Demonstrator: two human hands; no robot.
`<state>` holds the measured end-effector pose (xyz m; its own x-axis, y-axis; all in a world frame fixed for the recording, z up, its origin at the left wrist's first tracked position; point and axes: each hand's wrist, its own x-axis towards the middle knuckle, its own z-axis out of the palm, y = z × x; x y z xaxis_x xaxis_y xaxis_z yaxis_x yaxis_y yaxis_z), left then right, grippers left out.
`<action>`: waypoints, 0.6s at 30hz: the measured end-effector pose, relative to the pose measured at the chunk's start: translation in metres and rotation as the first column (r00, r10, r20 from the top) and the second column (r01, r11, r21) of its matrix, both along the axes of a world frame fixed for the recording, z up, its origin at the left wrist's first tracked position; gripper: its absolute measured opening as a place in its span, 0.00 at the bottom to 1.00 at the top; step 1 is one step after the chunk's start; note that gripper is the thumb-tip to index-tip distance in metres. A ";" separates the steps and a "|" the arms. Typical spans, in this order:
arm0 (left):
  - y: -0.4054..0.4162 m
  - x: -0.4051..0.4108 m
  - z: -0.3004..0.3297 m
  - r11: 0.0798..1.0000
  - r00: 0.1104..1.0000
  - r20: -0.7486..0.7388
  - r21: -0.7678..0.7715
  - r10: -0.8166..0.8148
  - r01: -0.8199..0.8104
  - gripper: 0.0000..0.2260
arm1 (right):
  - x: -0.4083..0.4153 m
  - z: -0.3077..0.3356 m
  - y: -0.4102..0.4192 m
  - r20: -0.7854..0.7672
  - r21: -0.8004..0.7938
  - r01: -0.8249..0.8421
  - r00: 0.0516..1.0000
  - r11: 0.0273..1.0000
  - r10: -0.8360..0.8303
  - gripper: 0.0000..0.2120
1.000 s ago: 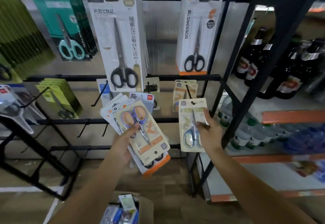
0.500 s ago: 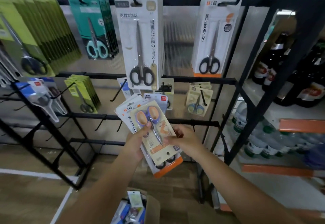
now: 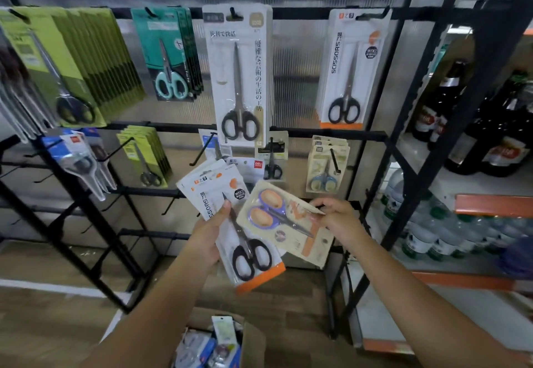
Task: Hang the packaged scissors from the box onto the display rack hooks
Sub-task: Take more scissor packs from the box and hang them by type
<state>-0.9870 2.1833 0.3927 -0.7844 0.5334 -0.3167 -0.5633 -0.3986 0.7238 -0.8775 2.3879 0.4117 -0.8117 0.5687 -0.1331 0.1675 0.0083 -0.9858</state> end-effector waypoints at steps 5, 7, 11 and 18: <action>0.003 0.013 0.007 0.991 0.996 -0.090 -0.133 -0.023 0.010 0.28 | -0.014 0.014 -0.001 0.080 0.234 -0.170 0.985 0.957 0.155 0.13; 0.005 0.013 0.006 0.995 0.995 -0.097 -0.093 0.011 -0.020 0.27 | -0.022 0.017 -0.002 0.014 0.374 -0.021 1.000 0.927 0.017 0.14; 0.003 0.009 0.004 0.983 0.980 -0.100 -0.034 0.174 -0.179 0.27 | -0.022 0.014 -0.005 0.105 0.070 0.147 0.983 0.987 -0.154 0.25; 0.002 0.013 0.000 0.978 0.973 -0.115 -0.032 0.202 -0.206 0.28 | -0.019 -0.011 -0.023 -0.040 -0.559 -0.027 0.999 0.829 0.006 0.08</action>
<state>-0.9741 2.1851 0.3929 -0.9066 0.3461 -0.2414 -0.3890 -0.4637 0.7960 -0.8965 2.3648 0.4003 -0.8304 0.3922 -0.3958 0.1379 -0.5435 -0.8280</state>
